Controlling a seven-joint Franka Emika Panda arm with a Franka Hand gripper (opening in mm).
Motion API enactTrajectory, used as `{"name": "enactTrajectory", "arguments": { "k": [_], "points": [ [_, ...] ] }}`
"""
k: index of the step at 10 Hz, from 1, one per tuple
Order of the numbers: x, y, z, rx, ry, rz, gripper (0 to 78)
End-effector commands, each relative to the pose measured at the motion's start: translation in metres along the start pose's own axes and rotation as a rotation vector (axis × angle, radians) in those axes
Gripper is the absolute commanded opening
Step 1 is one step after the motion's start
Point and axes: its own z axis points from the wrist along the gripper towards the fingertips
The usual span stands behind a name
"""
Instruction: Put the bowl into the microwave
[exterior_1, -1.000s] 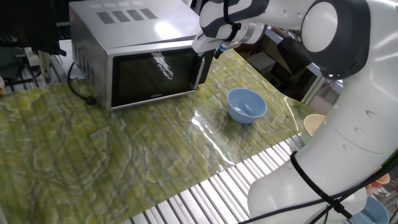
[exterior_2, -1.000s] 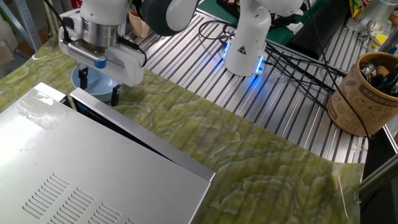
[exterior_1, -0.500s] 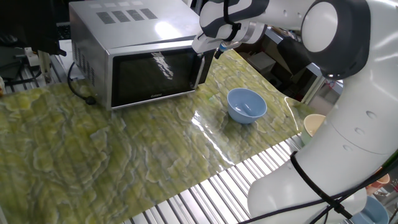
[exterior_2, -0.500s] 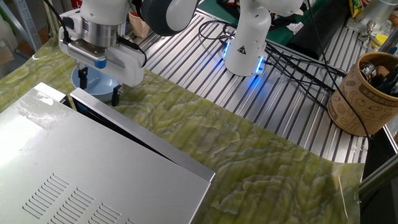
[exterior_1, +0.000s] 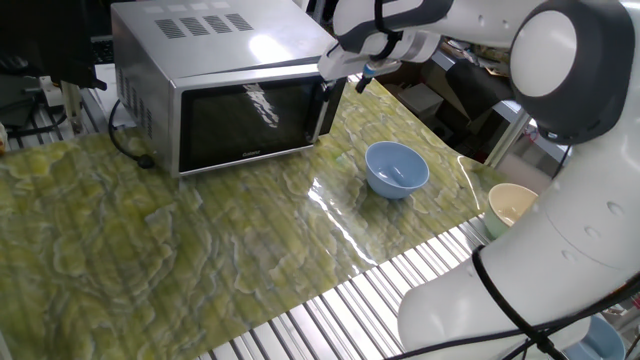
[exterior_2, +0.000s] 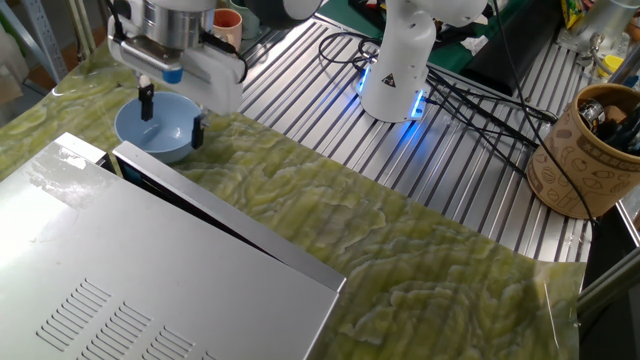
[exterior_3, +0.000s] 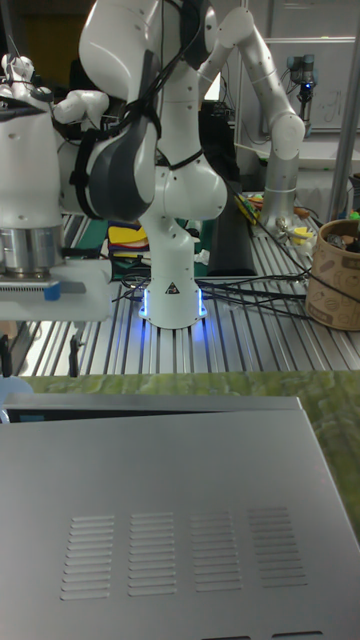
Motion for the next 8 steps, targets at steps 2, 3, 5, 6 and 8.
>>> {"name": "enactTrajectory", "arguments": {
  "k": [2,3,5,6,8],
  "points": [
    [-0.012,0.004,-0.033,0.001,0.009,0.020,77.4],
    [-0.015,0.007,-0.031,-0.001,0.000,0.023,77.4],
    [-0.018,0.012,-0.030,-0.001,-0.001,0.019,77.4],
    [-0.018,0.013,-0.030,-0.001,-0.001,0.019,77.4],
    [-0.018,0.020,-0.033,0.002,-0.001,0.029,77.4]
  ]
}}
